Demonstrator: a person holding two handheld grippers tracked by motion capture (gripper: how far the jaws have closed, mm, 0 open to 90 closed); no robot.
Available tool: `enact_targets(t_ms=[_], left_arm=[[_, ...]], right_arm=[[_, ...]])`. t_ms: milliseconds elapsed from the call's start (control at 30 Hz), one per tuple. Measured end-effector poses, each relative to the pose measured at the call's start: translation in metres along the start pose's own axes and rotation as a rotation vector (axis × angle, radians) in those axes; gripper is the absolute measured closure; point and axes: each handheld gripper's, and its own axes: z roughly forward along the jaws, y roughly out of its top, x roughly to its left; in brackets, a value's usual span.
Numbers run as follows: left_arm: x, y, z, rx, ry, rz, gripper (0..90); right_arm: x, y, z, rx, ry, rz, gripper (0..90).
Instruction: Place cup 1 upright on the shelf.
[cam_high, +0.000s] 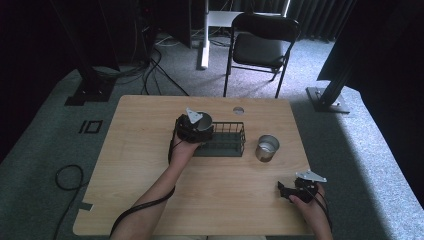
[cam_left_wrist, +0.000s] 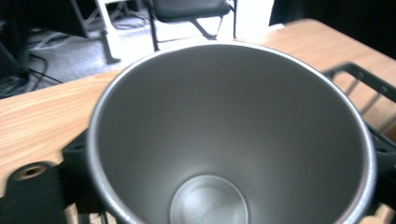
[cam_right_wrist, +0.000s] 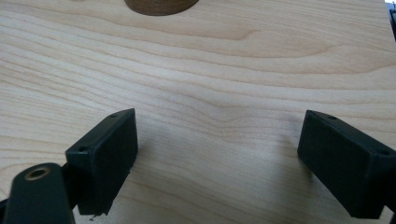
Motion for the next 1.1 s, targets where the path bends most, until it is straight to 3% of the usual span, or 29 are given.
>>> enact_targets(t_ms=[33,233,400,567,1100], left_arm=[[0.000,0.001,-0.001,-0.002,-0.005,0.010,1.7],[0.004,0.003,-0.008,-0.041,-0.018,-0.009,1.7],[0.005,0.000,-0.012,-0.048,-0.027,-0.014,1.7],[0.008,-0.003,-0.018,-0.061,-0.055,-0.045,1.8],[0.018,-0.014,-0.044,-0.067,-0.074,-0.019,1.8]], right_arm=[[0.000,0.000,0.000,0.000,0.000,0.000,11.8],[0.000,0.000,0.000,0.000,0.000,0.000,11.8],[0.000,0.000,0.000,0.000,0.000,0.000,11.8],[0.000,0.000,0.000,0.000,0.000,0.000,11.8],[0.000,0.000,0.000,0.001,0.000,0.001,11.7]])
